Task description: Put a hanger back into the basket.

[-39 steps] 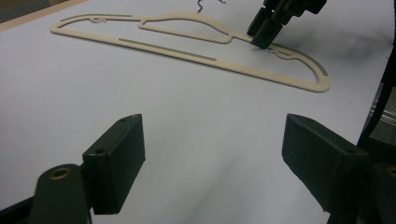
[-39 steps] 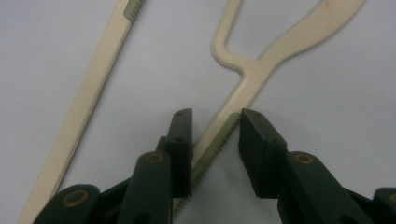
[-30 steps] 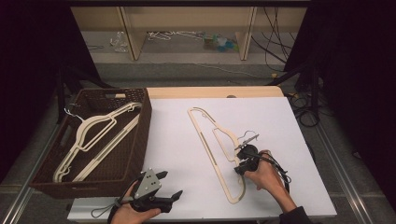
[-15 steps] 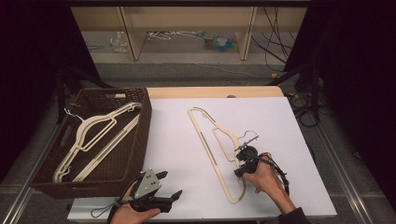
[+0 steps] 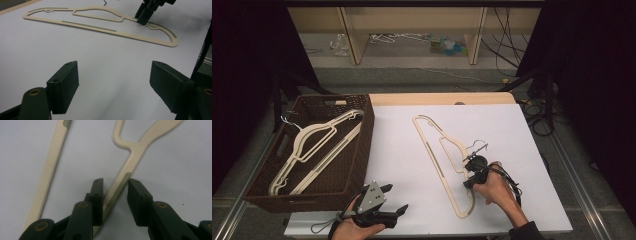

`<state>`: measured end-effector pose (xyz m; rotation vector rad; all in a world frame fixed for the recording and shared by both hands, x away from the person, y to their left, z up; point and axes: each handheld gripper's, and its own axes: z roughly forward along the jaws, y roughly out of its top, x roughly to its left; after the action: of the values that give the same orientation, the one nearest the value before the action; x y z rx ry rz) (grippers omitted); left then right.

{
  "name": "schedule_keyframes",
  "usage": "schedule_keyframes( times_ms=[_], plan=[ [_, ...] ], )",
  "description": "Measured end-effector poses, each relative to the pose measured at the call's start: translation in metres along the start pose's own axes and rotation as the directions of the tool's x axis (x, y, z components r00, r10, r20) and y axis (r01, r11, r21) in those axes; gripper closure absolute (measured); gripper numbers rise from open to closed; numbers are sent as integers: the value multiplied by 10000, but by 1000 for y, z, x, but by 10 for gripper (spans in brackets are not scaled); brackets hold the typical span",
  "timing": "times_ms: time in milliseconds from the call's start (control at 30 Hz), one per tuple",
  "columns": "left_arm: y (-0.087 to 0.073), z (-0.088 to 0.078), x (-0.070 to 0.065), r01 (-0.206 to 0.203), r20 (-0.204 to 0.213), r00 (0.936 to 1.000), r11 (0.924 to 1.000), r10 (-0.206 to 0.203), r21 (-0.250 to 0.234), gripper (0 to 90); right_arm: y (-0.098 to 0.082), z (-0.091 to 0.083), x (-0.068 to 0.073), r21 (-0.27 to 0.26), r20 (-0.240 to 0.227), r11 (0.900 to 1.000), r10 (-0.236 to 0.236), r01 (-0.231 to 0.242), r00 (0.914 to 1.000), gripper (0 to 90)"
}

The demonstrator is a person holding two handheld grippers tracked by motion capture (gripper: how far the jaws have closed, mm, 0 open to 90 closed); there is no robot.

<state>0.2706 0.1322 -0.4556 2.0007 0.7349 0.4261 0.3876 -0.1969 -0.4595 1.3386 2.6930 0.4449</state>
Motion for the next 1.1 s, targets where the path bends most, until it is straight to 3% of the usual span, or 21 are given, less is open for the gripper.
schedule_keyframes(
  times_ms=[100,200,233,333,367,400,467,500,533,600,633,733,867,900,933,1100],
  plan=[
    [0,0,1,43,-22,10000,10000,-43,14,234,0,1,0,-88,6,9999,-49,49,10000,679],
    [0,0,1,9,-10,10000,10000,-9,7,234,0,1,-1,-17,21,9991,413,-412,9991,684],
    [0,0,0,11,-12,10000,10000,-11,5,234,0,1,-3,-220,-125,9990,399,-402,9991,684],
    [0,1,0,12,-28,10000,10000,-12,32,235,2,0,-1,235,-69,9945,1027,-1025,9947,676],
    [0,1,0,17,-18,10000,10000,-17,23,235,3,1,-1,79,-25,9963,858,-858,9963,665],
    [0,1,0,17,-19,10000,10000,-17,29,235,3,1,3,249,-15,9922,1223,-1222,9925,644],
    [0,1,0,15,-16,10000,10000,-15,35,235,6,0,4,520,47,9912,1219,-1220,9925,623],
    [0,1,0,16,-19,10000,10000,-16,24,236,6,0,4,496,73,9943,942,-944,9955,623],
    [0,1,0,79,40,10000,10000,-79,22,236,7,1,5,601,152,9918,1119,-1126,9936,624],
    [0,0,0,-20,21,10000,10000,20,-19,237,6,1,4,560,94,9947,858,-861,9963,637],
    [0,0,0,-49,-24,10000,10000,49,7,237,7,0,5,645,179,9921,1067,-1076,9941,658],
    [0,0,0,-27,-24,10000,10000,27,-3,237,6,2,2,396,270,9992,75,-85,9996,683],
    [0,-1,1,-31,-50,10000,10000,30,-30,239,5,2,2,317,133,9994,157,-161,9998,701],
    [0,-1,1,38,-79,10000,10000,-38,-29,238,5,1,0,320,134,9994,-114,110,9998,710],
    [0,-1,1,29,-88,10000,10000,-29,-37,239,5,1,0,307,38,9995,-19,18,10000,723],
    [0,-1,2,29,-24,10000,10000,-29,-91,239,2,0,-9,159,-277,9988,-465,470,9985,777]
  ],
)
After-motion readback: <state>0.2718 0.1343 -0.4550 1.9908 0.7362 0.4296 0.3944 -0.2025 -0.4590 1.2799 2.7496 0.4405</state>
